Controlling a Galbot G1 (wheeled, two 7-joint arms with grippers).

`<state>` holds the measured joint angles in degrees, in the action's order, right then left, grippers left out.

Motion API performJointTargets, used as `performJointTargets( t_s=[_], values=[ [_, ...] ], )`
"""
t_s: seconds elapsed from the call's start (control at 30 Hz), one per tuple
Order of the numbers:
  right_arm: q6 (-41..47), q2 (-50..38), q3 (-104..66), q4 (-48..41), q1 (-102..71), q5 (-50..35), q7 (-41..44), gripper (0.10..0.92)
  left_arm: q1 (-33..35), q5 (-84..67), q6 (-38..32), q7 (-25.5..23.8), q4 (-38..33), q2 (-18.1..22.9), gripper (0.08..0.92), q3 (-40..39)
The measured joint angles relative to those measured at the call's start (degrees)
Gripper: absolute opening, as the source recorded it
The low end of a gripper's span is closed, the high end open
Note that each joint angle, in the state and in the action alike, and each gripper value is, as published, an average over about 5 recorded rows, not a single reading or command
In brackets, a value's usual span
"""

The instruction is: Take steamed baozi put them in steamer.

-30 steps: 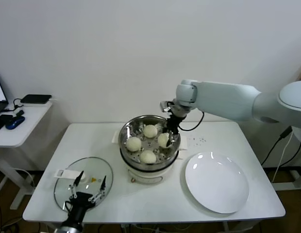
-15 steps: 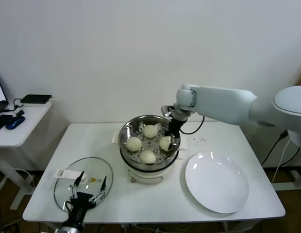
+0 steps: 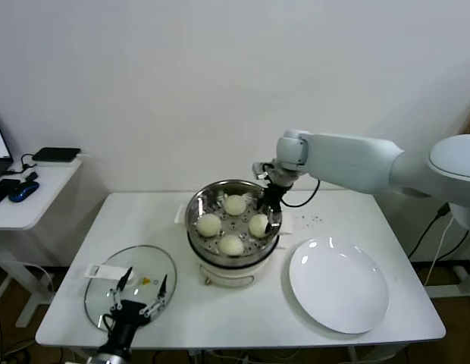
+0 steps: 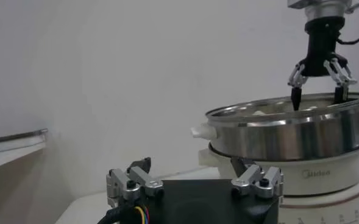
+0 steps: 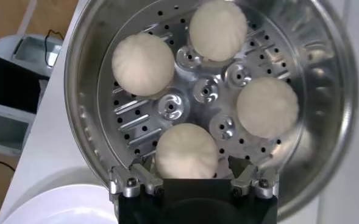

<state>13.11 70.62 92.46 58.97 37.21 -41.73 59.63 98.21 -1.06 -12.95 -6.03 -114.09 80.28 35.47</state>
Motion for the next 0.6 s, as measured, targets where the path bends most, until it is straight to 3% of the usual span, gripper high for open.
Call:
performJointTargets(
  t_s=[0.6],
  values=[
    [0.22, -6.09, -1.93, 4.99, 5.3, -4.66, 0.43, 0.823, -0.81, 0.5, 0.47, 0.04, 0.13, -0.04, 0.823, -0.75]
  ],
)
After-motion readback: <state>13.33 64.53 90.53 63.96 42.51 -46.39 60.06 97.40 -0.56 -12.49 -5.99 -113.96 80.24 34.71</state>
